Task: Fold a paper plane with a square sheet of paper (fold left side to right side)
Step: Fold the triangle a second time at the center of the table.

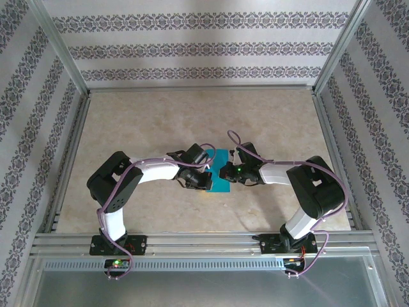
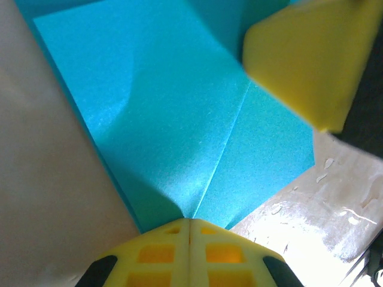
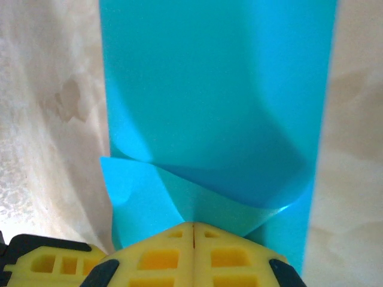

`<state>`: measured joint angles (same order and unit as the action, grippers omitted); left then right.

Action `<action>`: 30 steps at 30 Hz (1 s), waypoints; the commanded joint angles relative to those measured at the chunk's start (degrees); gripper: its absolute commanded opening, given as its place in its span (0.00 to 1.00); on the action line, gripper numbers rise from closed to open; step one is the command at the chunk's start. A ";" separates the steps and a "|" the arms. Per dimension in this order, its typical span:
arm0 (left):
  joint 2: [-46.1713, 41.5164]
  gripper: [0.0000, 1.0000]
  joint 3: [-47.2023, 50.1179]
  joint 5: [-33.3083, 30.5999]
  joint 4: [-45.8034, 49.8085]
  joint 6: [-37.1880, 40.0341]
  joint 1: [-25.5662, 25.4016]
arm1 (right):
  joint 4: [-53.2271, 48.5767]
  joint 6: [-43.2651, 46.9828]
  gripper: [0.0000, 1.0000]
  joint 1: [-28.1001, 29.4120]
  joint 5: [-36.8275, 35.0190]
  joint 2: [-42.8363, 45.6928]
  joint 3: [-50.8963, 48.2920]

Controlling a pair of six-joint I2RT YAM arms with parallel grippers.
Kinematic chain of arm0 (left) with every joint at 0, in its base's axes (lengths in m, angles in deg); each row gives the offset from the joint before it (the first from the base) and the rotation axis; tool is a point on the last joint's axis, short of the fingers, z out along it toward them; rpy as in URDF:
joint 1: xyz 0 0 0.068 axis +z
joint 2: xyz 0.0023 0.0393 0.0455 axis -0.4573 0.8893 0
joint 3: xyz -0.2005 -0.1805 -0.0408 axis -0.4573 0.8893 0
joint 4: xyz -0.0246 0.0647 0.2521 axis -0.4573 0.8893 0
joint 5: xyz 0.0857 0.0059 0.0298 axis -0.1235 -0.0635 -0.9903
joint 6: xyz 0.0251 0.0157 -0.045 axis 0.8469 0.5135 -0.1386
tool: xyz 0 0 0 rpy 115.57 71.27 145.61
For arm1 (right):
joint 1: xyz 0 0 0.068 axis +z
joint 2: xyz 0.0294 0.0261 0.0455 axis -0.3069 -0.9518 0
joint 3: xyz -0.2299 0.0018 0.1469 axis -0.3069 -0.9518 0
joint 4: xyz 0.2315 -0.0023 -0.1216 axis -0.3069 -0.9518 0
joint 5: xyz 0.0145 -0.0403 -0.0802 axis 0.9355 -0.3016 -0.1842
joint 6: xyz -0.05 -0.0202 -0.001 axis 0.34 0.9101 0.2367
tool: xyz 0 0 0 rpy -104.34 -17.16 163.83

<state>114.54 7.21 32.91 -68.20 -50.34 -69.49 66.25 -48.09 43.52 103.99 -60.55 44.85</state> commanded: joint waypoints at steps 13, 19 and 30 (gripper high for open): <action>0.95 0.00 2.36 -1.38 4.26 0.14 -0.43 | -4.68 6.49 0.00 -9.71 -3.90 -2.60 2.81; 0.63 0.00 2.47 -1.32 4.13 0.14 -0.43 | -5.78 7.24 0.00 -10.97 -3.27 -1.02 3.56; 0.29 0.00 2.47 -0.56 2.42 -0.65 -0.43 | -6.34 3.45 0.00 -8.57 1.05 10.15 -0.65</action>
<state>114.48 7.63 33.23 -69.29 -50.38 -69.49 60.06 -42.99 33.44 103.70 -52.85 46.03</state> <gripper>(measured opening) 0.052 0.060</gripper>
